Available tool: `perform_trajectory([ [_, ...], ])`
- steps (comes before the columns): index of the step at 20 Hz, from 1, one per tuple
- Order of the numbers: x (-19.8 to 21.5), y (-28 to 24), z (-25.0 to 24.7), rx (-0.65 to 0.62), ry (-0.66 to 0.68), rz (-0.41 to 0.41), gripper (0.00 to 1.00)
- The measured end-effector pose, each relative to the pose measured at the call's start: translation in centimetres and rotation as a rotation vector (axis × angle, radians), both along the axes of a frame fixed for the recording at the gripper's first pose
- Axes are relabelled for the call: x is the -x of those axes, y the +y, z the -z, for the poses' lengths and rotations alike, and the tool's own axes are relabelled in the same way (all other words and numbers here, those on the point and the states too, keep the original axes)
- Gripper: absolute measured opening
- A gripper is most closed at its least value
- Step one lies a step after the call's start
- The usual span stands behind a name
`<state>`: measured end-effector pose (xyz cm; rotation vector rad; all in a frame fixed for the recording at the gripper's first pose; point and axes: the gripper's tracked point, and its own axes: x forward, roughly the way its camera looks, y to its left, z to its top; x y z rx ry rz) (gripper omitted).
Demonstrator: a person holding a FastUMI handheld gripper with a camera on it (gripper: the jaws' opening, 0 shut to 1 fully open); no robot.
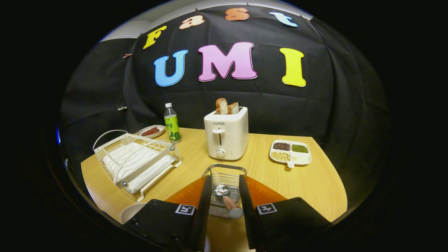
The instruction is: Take the plate from the dish rack, then take the spoon from the basket and place it into the plate.
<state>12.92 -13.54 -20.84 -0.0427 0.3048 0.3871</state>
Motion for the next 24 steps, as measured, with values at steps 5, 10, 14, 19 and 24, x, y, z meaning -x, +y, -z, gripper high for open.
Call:
perform_trajectory([
  [5,-0.3,0.6,1.7,0.015,0.054,-0.014,0.3],
  [10,-0.1,1.3,1.4,0.039,0.072,-0.051,0.21],
  [14,-0.1,1.6,-1.2,0.016,0.062,-0.064,0.2],
  [19,0.4,1.6,-6.3,-0.011,0.015,-0.088,0.2],
  [24,2.7,2.6,-11.5,-0.053,-0.033,-0.153,0.2],
])
